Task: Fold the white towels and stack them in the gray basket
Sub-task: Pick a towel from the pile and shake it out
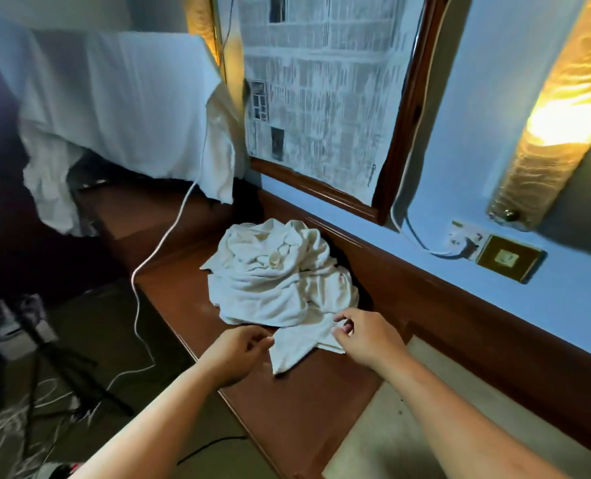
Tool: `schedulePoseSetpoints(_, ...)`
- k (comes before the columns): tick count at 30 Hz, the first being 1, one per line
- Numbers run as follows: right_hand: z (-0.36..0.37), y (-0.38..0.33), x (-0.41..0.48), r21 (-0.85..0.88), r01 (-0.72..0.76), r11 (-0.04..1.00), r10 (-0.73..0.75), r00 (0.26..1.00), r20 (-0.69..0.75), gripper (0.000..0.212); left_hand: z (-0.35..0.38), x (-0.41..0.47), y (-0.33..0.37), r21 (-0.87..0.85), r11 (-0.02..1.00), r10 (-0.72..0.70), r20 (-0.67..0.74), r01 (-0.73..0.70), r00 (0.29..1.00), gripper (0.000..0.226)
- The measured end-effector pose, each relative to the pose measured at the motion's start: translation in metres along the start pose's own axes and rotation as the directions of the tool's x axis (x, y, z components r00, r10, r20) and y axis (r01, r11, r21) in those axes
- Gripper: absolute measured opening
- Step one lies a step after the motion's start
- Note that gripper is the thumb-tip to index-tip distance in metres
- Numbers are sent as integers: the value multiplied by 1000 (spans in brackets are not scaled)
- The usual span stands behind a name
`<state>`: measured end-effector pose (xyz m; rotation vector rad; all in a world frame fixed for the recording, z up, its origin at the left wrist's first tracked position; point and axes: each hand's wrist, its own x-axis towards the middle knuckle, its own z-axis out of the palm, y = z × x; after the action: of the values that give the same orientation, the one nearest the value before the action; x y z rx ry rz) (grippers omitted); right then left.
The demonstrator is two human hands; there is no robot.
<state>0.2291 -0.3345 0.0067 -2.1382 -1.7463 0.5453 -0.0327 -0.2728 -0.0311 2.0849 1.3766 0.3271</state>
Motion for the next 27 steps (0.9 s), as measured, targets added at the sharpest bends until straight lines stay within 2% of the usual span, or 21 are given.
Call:
schedulePoseSetpoints(6, 15, -31, 99, 57, 47, 997, -50, 997, 52, 28, -39, 66, -41, 25, 997, -66, -30, 67, 997, 20)
schedulePoseSetpoints(10, 26, -38, 139, 113, -3, 994, -4, 998, 67, 29, -48, 108, -57, 4, 996, -93, -19, 94, 995, 12)
schedulePoseSetpoints(13, 30, -35, 167, 139, -48, 989, 39, 997, 62, 26, -46, 154, -62, 3, 996, -88, 76, 88, 993, 20)
schedulePoseSetpoints(16, 29, -29, 186, 157, -113, 981, 109, 994, 33, 23, -42, 214, -59, 49, 999, -13, 139, 6, 990, 32)
schedulePoseSetpoints(21, 29, -20, 210, 199, -266, 943, 276, 961, -25, 20, -24, 326, -46, 110, 988, 92, 170, -112, 981, 59)
schedulePoseSetpoints(25, 35, -17, 218, 196, -367, 909, 379, 925, -28, 27, -7, 397, -45, 135, 984, 79, 236, -113, 968, 81)
schedulePoseSetpoints(27, 35, -15, 223, 195, -402, 895, 415, 909, -31, 27, 2, 422, -47, 215, 967, 64, 318, -138, 946, 78)
